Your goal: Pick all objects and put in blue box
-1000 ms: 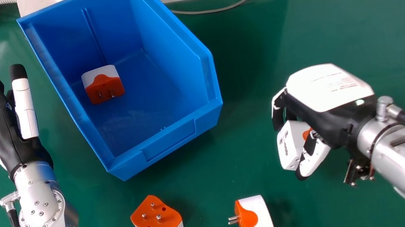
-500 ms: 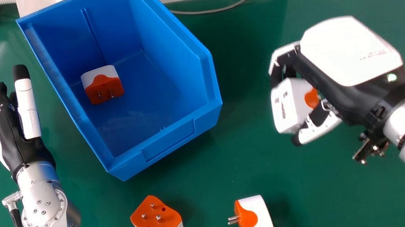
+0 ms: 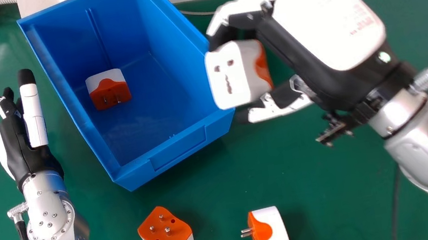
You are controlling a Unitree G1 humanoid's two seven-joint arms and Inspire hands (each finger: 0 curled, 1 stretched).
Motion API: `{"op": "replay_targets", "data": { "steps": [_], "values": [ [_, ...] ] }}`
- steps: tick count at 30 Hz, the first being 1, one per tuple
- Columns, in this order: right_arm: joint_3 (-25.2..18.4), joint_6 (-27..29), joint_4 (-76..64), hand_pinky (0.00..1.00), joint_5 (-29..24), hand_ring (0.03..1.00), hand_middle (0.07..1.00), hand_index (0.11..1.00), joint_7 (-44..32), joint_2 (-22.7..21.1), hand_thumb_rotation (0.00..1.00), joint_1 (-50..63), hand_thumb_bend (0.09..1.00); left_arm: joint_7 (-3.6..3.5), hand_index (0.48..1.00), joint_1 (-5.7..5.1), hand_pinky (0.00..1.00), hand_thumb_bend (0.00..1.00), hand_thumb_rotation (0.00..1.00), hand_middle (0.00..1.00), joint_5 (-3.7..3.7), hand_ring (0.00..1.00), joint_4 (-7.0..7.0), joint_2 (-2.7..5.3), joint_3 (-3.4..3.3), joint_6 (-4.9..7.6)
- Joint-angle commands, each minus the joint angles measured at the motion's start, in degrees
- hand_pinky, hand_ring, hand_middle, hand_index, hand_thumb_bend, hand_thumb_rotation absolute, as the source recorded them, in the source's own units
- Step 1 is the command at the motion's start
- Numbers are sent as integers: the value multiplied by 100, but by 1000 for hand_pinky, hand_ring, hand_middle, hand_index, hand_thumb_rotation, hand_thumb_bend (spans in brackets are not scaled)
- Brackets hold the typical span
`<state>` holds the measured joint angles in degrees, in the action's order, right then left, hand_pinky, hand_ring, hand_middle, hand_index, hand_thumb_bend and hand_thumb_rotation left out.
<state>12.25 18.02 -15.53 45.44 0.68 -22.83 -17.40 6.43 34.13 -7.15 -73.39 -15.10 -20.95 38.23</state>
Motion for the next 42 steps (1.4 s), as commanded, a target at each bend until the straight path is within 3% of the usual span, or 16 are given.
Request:
{"op": "replay_targets", "data": {
  "steps": [1, 6, 9, 11, 14, 16, 23, 26, 30, 34, 42],
  "values": [
    [73, 77, 157, 161, 194, 417, 492, 462, 311, 163, 0, -571, 517, 41, 998, 120, 935, 973, 900, 1000, 75, 979, 42, -17, 53, 79],
    [268, 33, 491, 155, 539, 421, 489, 434, 431, 390, 0, -1176, 520, 17, 998, 116, 935, 971, 901, 1000, 59, 979, 43, -7, 45, 99],
    [446, 44, 906, 146, 855, 423, 490, 398, 764, 564, 0, -1671, 522, -91, 998, 125, 935, 971, 901, 1000, -9, 979, 41, 7, -6, 112],
    [546, 25, 1233, 136, 976, 368, 486, 366, 934, 673, 0, -1944, 529, -142, 998, 123, 935, 970, 901, 1000, -34, 979, 40, 15, -31, 124],
    [663, 108, 2114, 122, 780, 290, 480, 331, 1052, 852, 0, -2453, 539, -187, 998, 114, 939, 972, 902, 1000, -52, 982, 35, 19, -53, 126],
    [732, 230, 2825, 122, 643, 290, 480, 331, 1178, 947, 0, -2817, 539, -196, 998, 113, 939, 972, 902, 1000, -54, 982, 23, 13, -65, 108],
    [1351, 639, 5582, 126, 1059, 271, 478, 361, 2618, 1190, 0, -4120, 537, -129, 998, 109, 941, 970, 902, 1000, 2, 983, 12, -4, -56, 73],
    [1696, 710, 6589, 190, 1260, 323, 493, 413, 3378, 1343, 0, -4515, 522, -127, 998, 107, 943, 964, 903, 1000, 2, 984, 6, -18, -62, 50],
    [2048, 694, 7547, 219, 1396, 349, 500, 435, 4061, 1562, 0, -4870, 517, -65, 998, 106, 943, 962, 903, 1000, 37, 984, 0, -32, -39, 32],
    [2363, 585, 8195, 240, 1435, 370, 501, 458, 4453, 1744, 0, -5070, 512, 0, 998, 101, 944, 961, 903, 1000, 81, 984, 5, -37, 0, 38],
    [2706, 397, 8677, 278, 1427, 407, 497, 505, 4618, 1860, 0, -5195, 503, 5, 997, 92, 942, 959, 903, 1000, 93, 984, 5, -54, 17, 51]
  ]
}}
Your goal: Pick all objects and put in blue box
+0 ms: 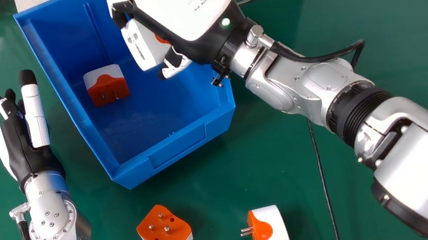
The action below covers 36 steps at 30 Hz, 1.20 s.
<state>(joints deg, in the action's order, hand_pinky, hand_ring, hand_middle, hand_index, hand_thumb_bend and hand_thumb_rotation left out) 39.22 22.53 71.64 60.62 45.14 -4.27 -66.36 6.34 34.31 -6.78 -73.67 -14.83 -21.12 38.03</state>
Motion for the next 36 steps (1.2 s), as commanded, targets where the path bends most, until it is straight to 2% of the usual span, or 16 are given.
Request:
{"op": "replay_targets", "data": {
  "steps": [1, 4, 7, 12, 13, 14, 15, 16, 17, 19, 20, 21, 22, 29, 36],
  "values": [
    [25, -58, -40, 289, -98, 421, 502, 510, 180, -6, 0, -304, 501, 14, 997, 74, 942, 960, 903, 1000, 54, 984, 32, -82, 33, 70],
    [59, -71, -64, 300, -113, 435, 506, 511, 214, -24, 0, -306, 500, -16, 997, 79, 941, 961, 903, 1000, 34, 984, 24, -88, 17, 58],
    [132, -184, -66, 310, -77, 448, 509, 509, 250, -9, 0, -301, 499, 14, 997, 78, 941, 962, 903, 1000, 48, 984, 22, -86, 24, 56],
    [220, -1064, -170, 316, -92, 453, 513, 510, -948, 156, 0, -316, 499, -6, 997, 80, 941, 962, 903, 1000, 33, 983, 27, -86, 15, 57],
    [203, -1132, -233, 407, -124, 546, 602, 578, -1112, 158, 0, -297, 556, -8, 997, 80, 940, 963, 903, 1000, 30, 983, 28, -86, 13, 58],
    [202, -1157, -292, 513, -129, 637, 682, 662, -1181, 142, 59, -273, 645, -10, 996, 80, 940, 964, 902, 1000, 28, 983, 30, -85, 11, 61],
    [219, -1167, -340, 513, -105, 637, 682, 662, -1179, 117, 59, -253, 645, -18, 996, 80, 940, 964, 902, 1000, 23, 983, 30, -85, 7, 61],
    [240, -1169, -384, 602, -76, 709, 746, 730, -1160, 91, 110, -241, 717, -26, 996, 81, 940, 966, 902, 1000, 20, 983, 29, -86, 5, 59],
    [256, -1167, -421, 602, -55, 709, 746, 730, -1131, 70, 110, -232, 717, -34, 996, 82, 940, 966, 902, 1000, 16, 983, 28, -85, 2, 58],
    [269, -1159, -492, 743, -40, 814, 837, 827, -1092, 36, 196, -219, 819, -36, 995, 84, 940, 971, 902, 1000, 13, 983, 27, -82, 1, 59],
    [270, -1153, -526, 795, -42, 851, 870, 862, -1076, 21, 228, -209, 856, -34, 994, 84, 940, 974, 902, 1000, 14, 983, 27, -80, 1, 60],
    [268, -1150, -562, 795, -46, 851, 870, 862, -1067, 8, 228, -197, 856, -31, 994, 85, 940, 974, 902, 1000, 15, 983, 26, -77, 2, 61],
    [267, -1150, -590, 869, -51, 905, 917, 912, -1064, -2, 278, -188, 908, -30, 993, 84, 940, 978, 901, 1000, 15, 982, 26, -75, 2, 62],
    [212, -1130, -808, 978, -111, 985, 987, 986, -929, -51, 353, -91, 986, -38, 990, 90, 938, 988, 900, 998, 14, 979, 24, -73, 3, 57],
    [176, -1123, -1120, 995, -151, 996, 997, 997, -874, -172, 367, 17, 998, -37, 988, 91, 936, 992, 899, 997, 9, 978, 29, -58, 1, 66]
  ]
}}
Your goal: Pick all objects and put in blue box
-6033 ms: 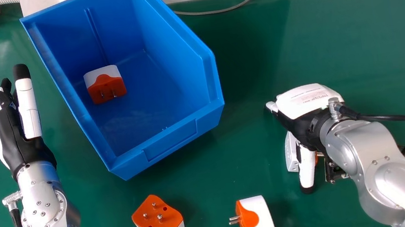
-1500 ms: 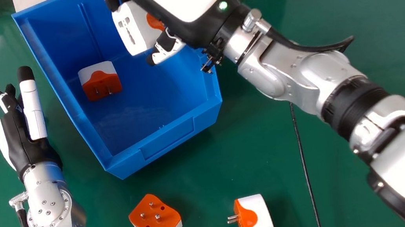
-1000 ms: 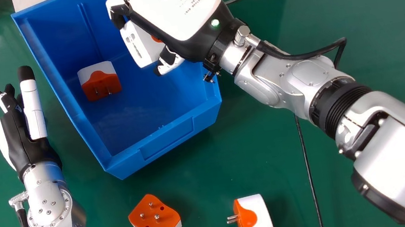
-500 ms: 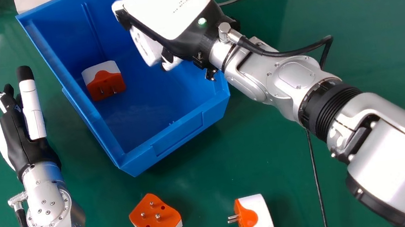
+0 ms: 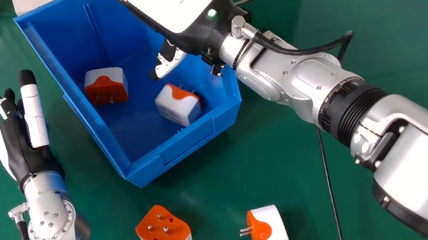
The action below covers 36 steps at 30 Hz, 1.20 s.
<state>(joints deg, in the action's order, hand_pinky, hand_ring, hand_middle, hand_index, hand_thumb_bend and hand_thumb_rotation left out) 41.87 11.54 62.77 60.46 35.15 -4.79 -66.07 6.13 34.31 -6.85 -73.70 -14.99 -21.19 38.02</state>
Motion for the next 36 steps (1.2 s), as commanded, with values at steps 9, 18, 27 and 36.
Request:
{"op": "replay_targets", "data": {
  "steps": [9, 18, 27, 36],
  "values": [
    [-837, -181, -3340, 1000, -602, 1000, 1000, 1000, -901, -1124, 385, 1605, 1000, 30, 987, 92, 933, 995, 899, 996, 38, 977, 48, -22, 29, 80],
    [-1970, -1175, -7819, 1000, -1385, 1000, 1000, 1000, -4026, -2212, 309, 4222, 1000, 90, 986, 117, 932, 994, 900, 995, 82, 976, 77, -17, 69, 91],
    [-2767, -2027, -10106, 1000, -2398, 1000, 1000, 1000, -7034, -3291, 293, 5424, 1000, 91, 990, 119, 925, 981, 902, 997, 108, 972, 70, -45, 91, 87],
    [-2842, -1956, -10624, 1000, -2858, 1000, 1000, 989, -7920, -3589, 299, 5928, 1000, 133, 992, 110, 924, 982, 902, 997, 107, 969, 82, -82, 149, 89]
  ]
}}
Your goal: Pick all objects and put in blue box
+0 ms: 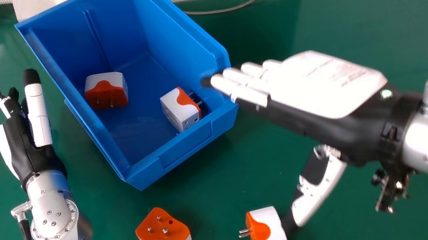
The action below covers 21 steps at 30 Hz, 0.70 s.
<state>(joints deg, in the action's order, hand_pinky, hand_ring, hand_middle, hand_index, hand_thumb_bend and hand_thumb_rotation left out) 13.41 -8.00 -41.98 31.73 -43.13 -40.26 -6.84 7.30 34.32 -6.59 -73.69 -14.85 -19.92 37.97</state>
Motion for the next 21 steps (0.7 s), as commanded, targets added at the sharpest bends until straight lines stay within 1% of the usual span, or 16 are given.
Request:
{"op": "replay_targets", "data": {
  "steps": [1, 6, 8, 11, 13, 15, 17, 21],
  "values": [
    [84, -35, -161, 1000, 62, 1000, 1000, 981, -174, -17, 291, 6, 1000, 18, 992, 107, 923, 988, 902, 996, 77, 968, 82, -97, 30, 95],
    [595, -164, -119, 989, 537, 993, 991, 965, -624, 79, 268, -69, 1000, 18, 992, 86, 921, 995, 901, 996, 65, 967, 91, -116, 47, 113],
    [697, -256, -126, 972, 687, 982, 980, 956, -783, 143, 256, -96, 1000, -18, 992, 84, 920, 997, 900, 995, 41, 967, 92, -128, 39, 107],
    [785, -362, -152, 952, 867, 974, 972, 947, -944, 263, 246, -134, 1000, -84, 992, 96, 921, 999, 900, 995, 0, 967, 96, -123, 19, 116],
    [870, -368, -129, 938, 1016, 970, 966, 940, -961, 367, 239, -129, 1000, -126, 992, 98, 924, 1000, 900, 995, -12, 967, 87, -123, 11, 117],
    [977, -354, -92, 929, 1179, 966, 963, 936, -935, 489, 234, -93, 1000, -124, 992, 91, 927, 1000, 899, 995, 5, 968, 81, -129, 16, 118],
    [1074, -315, -54, 924, 1339, 964, 959, 933, -917, 586, 229, -51, 1000, -97, 992, 87, 930, 1000, 899, 995, 21, 969, 90, -133, 25, 114],
    [1302, -246, 31, 918, 1721, 959, 953, 928, -897, 767, 220, -9, 1000, -119, 993, 96, 929, 1000, 899, 995, 12, 970, 84, -161, 16, 101]
  ]
}}
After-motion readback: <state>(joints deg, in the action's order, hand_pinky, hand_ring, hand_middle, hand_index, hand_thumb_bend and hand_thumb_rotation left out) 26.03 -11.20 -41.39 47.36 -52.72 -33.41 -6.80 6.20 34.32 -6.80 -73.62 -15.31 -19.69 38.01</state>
